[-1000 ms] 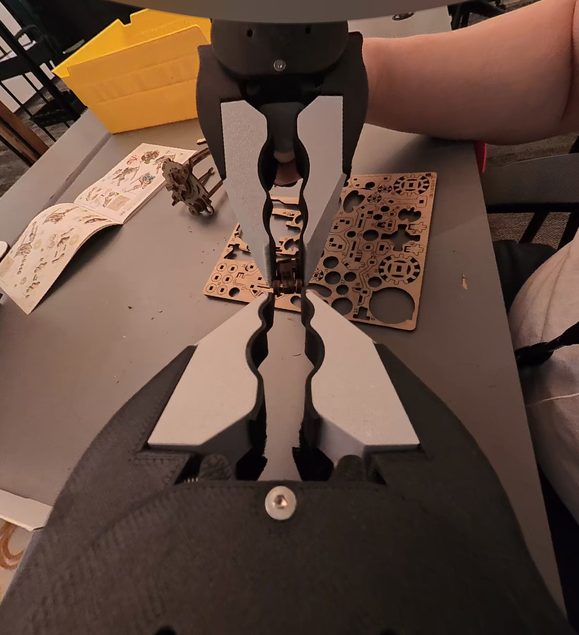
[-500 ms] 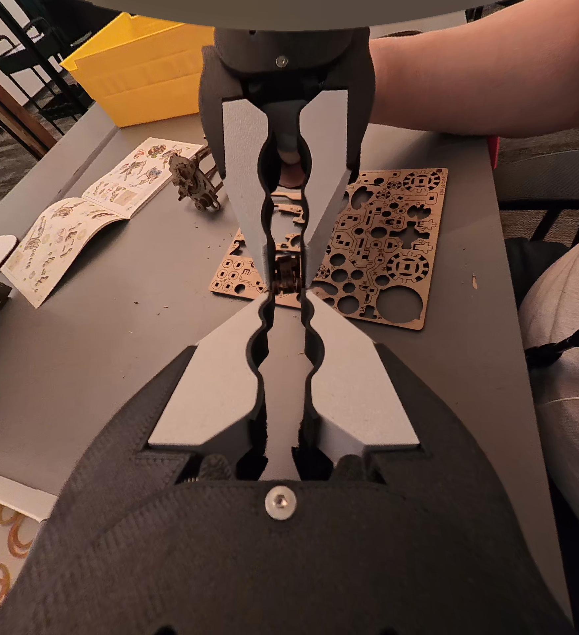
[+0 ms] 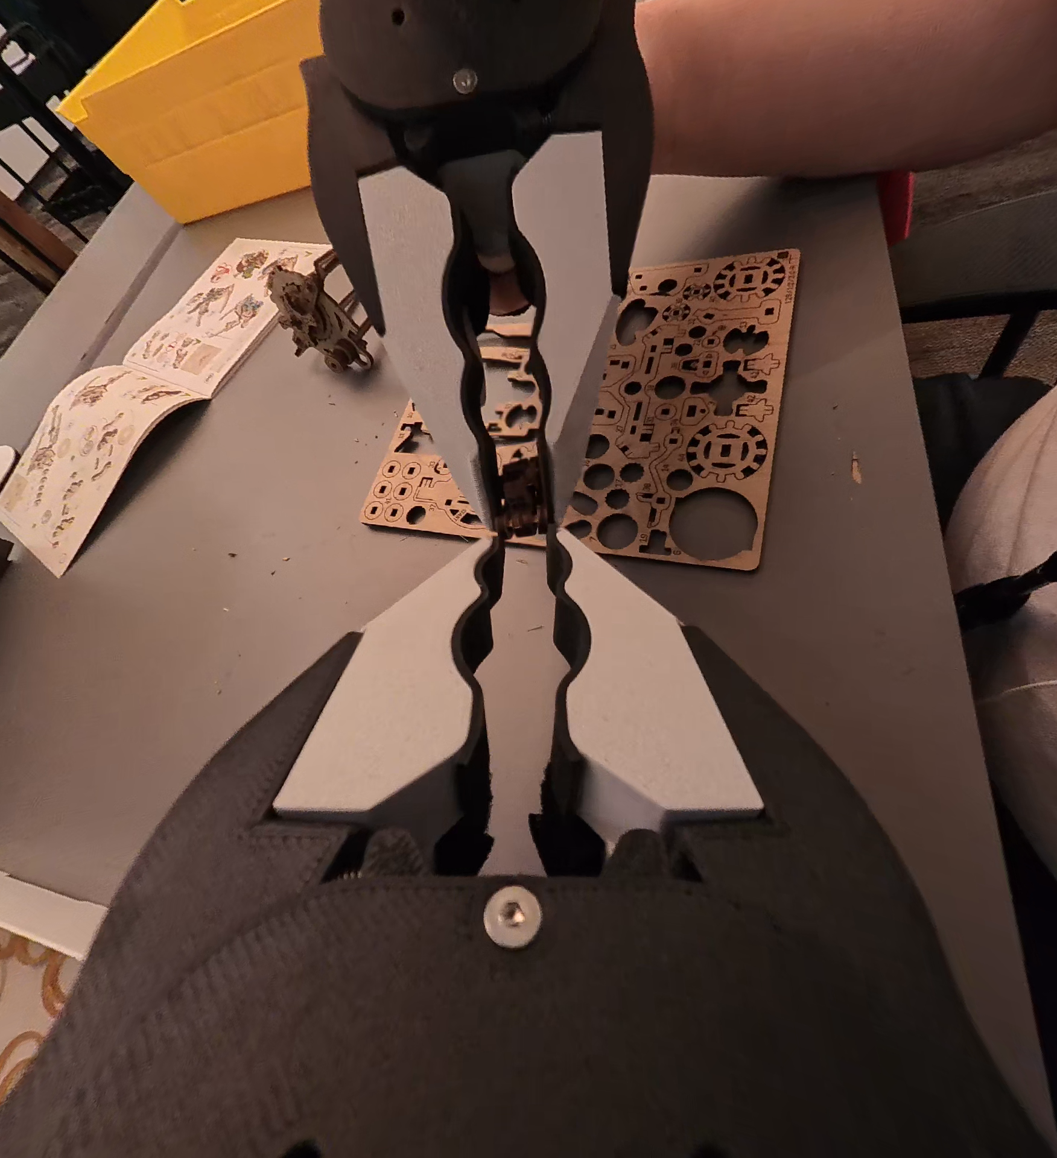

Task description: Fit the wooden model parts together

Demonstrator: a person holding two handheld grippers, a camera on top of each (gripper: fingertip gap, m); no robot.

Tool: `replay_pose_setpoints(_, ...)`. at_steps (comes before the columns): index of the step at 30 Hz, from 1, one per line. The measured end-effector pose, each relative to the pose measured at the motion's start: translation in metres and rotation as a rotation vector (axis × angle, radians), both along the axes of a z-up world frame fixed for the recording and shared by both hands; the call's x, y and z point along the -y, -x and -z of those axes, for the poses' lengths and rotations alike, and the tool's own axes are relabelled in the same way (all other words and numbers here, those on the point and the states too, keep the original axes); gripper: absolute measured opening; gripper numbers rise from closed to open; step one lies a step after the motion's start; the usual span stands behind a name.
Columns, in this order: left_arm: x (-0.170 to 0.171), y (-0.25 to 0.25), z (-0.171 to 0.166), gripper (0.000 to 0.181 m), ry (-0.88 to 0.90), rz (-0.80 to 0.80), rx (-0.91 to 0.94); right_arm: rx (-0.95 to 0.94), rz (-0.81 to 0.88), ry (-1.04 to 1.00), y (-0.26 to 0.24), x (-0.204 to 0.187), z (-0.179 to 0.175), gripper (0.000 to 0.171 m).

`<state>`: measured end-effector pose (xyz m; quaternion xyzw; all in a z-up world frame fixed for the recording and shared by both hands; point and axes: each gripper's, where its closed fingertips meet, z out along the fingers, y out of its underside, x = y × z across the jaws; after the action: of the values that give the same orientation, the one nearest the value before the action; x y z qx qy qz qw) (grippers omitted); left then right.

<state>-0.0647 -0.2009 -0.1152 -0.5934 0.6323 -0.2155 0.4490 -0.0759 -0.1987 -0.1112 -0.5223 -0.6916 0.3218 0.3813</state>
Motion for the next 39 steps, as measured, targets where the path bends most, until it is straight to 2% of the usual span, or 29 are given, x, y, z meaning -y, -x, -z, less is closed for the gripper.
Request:
replay_pose_setpoints(9, -0.002, 0.002, 0.007, 0.011, -0.018, -0.007, -0.031, 0.010, 0.000, -0.025, 0.002, -0.002, 0.006, 0.014)
replay_pose_setpoints(12, -0.005, 0.003, 0.007, 0.012, -0.012, -0.023, -0.032, 0.000, 0.021, 0.052, 0.003, -0.005, 0.006, 0.015)
replay_pose_setpoints(16, -0.006, 0.003, 0.006, 0.012, -0.023, -0.022, -0.033, -0.030, 0.012, 0.039, 0.004, -0.003, 0.002, 0.015)
replay_pose_setpoints(28, -0.003, 0.004, 0.021, 0.012, -0.048, -0.001, -0.130, 0.042, -0.004, -0.059, 0.006, -0.002, 0.018, 0.013)
replay_pose_setpoints(39, -0.006, 0.006, 0.025, 0.013, -0.046, -0.014, -0.143, 0.033, 0.004, -0.039, 0.007, -0.005, 0.021, 0.013)
